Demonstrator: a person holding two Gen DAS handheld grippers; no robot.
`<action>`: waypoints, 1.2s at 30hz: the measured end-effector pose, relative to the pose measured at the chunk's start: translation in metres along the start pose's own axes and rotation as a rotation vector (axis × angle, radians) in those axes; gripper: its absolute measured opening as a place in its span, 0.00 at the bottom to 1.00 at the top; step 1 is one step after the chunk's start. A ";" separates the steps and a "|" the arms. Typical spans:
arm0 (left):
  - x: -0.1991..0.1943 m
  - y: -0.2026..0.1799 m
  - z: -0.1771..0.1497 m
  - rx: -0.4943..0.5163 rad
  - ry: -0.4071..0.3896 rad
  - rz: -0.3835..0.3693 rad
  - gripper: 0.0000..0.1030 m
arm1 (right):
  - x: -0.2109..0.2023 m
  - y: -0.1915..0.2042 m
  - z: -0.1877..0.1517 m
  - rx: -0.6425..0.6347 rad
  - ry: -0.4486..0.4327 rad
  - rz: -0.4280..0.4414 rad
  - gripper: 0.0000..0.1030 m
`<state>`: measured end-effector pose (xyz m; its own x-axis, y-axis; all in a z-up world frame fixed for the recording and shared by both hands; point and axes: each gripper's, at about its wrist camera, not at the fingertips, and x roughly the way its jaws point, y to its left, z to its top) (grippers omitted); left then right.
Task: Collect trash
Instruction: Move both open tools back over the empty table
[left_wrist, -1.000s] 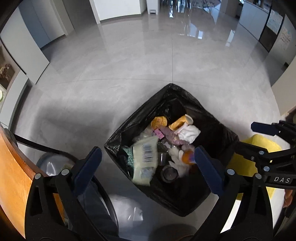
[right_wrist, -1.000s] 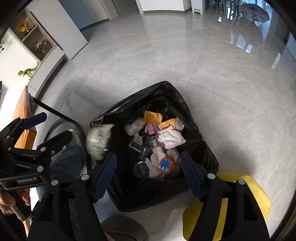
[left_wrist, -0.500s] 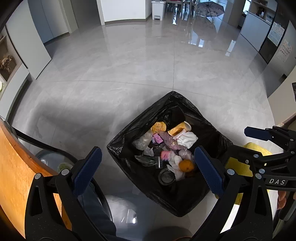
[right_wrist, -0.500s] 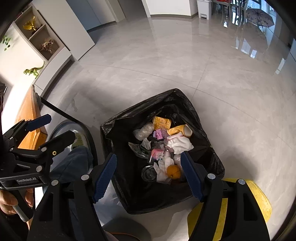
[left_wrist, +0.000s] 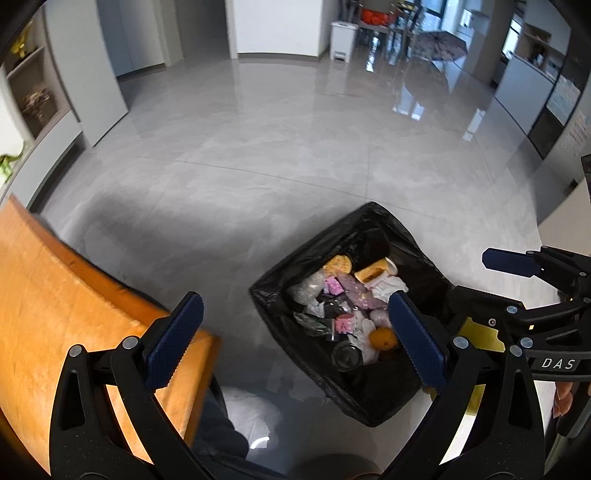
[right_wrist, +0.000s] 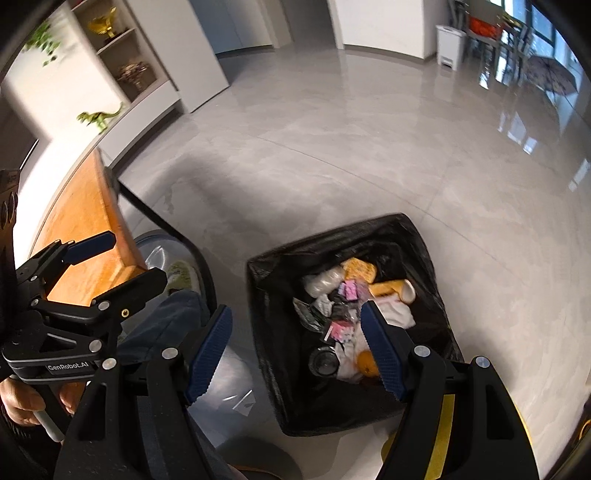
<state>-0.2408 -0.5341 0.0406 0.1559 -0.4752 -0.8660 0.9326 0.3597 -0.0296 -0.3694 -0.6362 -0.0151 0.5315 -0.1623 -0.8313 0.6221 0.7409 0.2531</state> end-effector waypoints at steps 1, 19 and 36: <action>-0.004 0.006 -0.001 -0.012 -0.004 0.004 0.94 | 0.000 0.008 0.003 -0.016 -0.001 0.002 0.70; -0.082 0.147 -0.063 -0.256 -0.087 0.151 0.94 | 0.011 0.177 0.027 -0.293 0.004 0.139 0.71; -0.142 0.277 -0.182 -0.594 -0.106 0.334 0.94 | 0.059 0.343 0.012 -0.548 0.077 0.294 0.86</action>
<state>-0.0639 -0.2209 0.0650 0.4626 -0.3276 -0.8238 0.4973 0.8652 -0.0648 -0.1183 -0.3996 0.0282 0.5798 0.1319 -0.8040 0.0601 0.9772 0.2037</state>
